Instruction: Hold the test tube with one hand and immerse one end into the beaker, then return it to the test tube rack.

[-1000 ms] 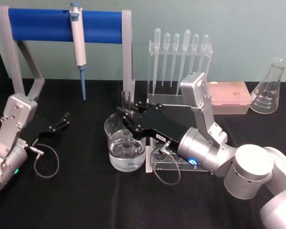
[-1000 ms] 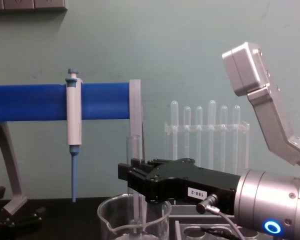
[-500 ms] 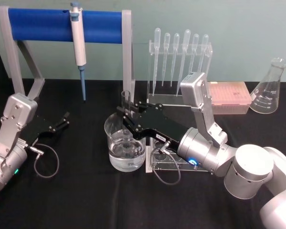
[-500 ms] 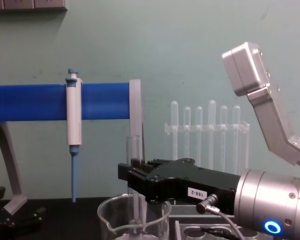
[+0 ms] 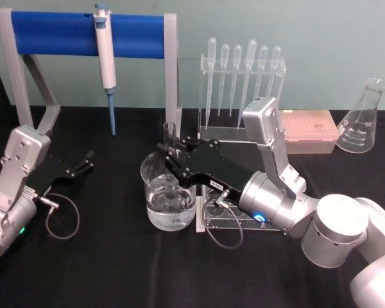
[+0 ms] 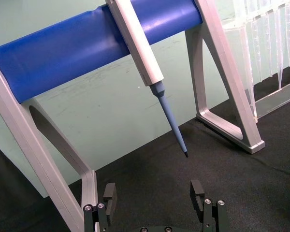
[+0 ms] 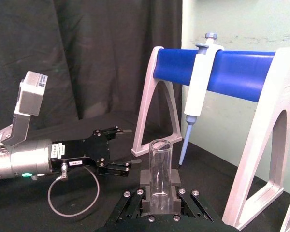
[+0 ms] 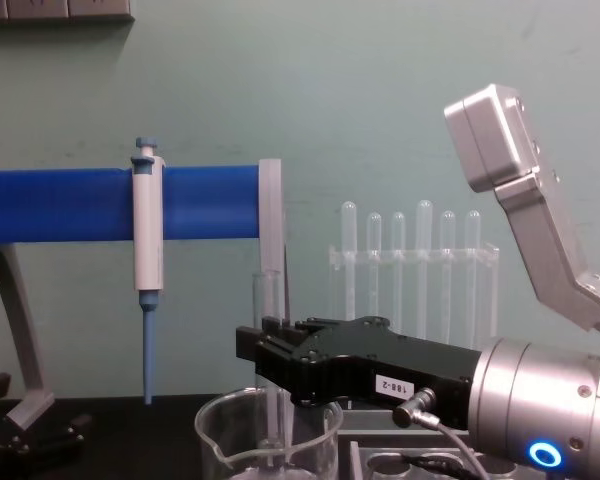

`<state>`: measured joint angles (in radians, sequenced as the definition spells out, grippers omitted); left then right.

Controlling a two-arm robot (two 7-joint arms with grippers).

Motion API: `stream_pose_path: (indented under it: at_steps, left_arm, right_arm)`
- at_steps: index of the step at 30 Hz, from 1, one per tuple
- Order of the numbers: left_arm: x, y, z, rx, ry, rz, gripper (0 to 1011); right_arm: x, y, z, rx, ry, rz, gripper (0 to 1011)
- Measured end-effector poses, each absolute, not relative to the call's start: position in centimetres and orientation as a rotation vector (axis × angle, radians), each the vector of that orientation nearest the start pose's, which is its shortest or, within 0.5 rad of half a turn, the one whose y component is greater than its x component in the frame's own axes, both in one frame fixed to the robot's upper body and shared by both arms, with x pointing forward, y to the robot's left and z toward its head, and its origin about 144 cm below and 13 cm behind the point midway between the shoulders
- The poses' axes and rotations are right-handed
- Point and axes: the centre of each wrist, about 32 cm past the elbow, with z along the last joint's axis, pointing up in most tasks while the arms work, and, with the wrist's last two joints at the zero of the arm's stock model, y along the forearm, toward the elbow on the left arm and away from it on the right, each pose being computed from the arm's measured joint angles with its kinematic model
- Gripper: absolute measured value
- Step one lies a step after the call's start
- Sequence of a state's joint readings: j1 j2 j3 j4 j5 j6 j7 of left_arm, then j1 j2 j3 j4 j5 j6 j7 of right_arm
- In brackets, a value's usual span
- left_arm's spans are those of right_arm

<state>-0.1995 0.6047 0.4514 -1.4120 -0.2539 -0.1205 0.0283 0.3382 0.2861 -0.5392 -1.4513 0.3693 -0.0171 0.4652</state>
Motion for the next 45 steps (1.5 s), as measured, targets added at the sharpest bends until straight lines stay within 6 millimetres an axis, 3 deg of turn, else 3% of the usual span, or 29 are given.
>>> stream_pose_path:
  at_steps: [45]
  left_arm:
    - [48.86,30.97,113.98,0.304,-0.285,1.248,1000]
  right_arm:
    - [51.71,-16.21,118.46,0.011,-0.070,-0.633,224]
